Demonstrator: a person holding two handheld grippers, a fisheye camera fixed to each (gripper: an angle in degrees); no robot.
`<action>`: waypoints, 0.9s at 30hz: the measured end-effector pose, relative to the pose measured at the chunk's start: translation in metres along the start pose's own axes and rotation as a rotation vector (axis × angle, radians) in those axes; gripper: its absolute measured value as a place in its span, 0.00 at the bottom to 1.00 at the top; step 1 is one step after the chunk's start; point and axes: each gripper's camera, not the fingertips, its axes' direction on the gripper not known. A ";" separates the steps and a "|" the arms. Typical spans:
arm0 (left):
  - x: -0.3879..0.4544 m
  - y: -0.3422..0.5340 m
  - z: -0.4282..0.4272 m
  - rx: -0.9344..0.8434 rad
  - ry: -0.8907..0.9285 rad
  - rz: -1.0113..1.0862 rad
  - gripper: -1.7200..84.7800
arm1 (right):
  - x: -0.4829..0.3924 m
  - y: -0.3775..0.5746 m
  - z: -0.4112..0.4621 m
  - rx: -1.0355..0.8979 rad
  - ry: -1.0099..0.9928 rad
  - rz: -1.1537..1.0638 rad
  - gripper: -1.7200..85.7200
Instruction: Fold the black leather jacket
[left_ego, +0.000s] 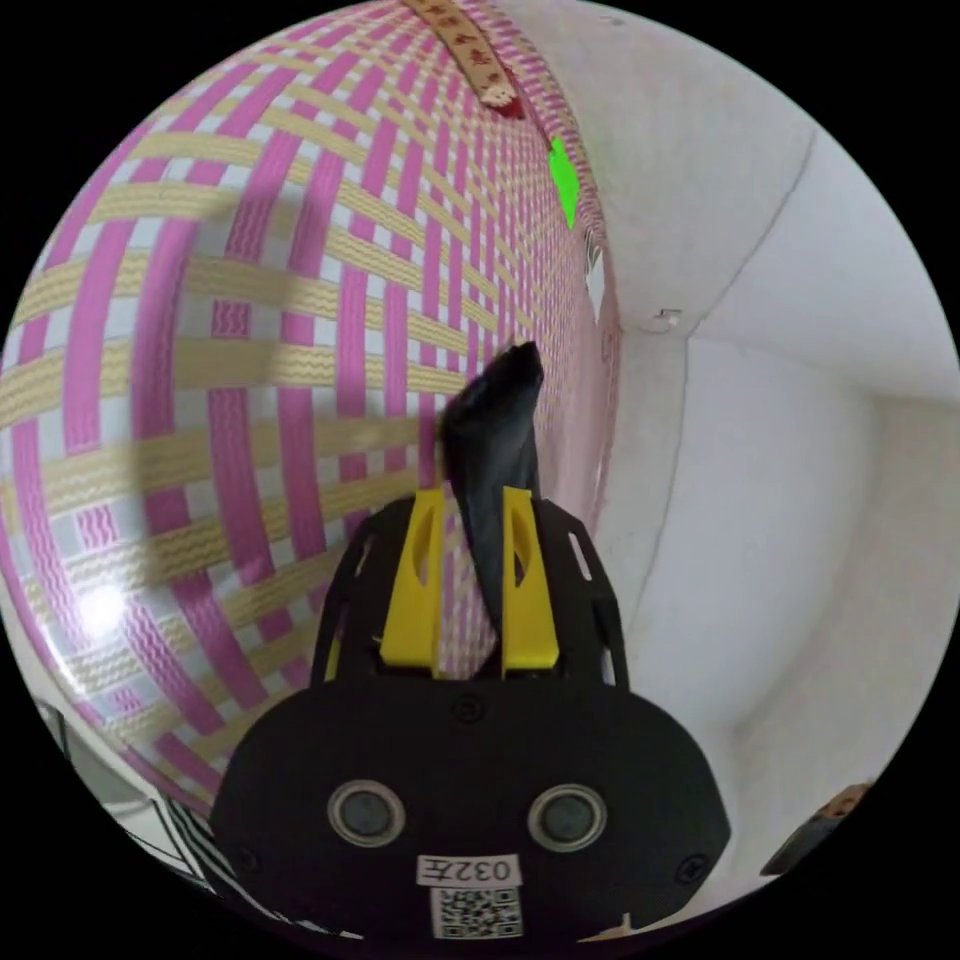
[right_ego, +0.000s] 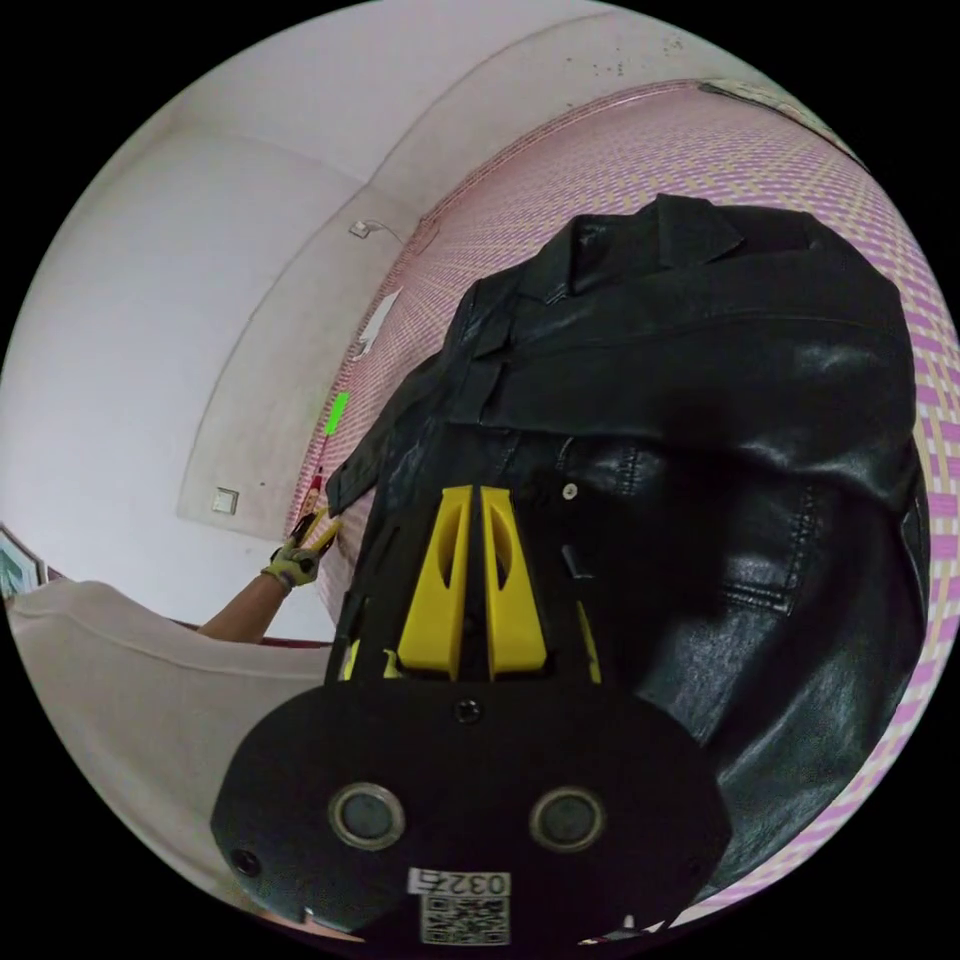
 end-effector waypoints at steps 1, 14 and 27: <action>-0.007 -0.002 0.000 0.031 0.036 -0.025 0.06 | -0.001 0.000 -0.001 -0.001 -0.008 -0.003 0.01; 0.007 -0.012 0.016 0.081 0.122 0.015 0.03 | -0.001 0.011 -0.022 0.015 0.002 -0.023 0.01; 0.347 0.302 0.146 -0.295 0.317 1.063 0.01 | 0.054 0.052 -0.079 0.168 0.024 0.091 0.01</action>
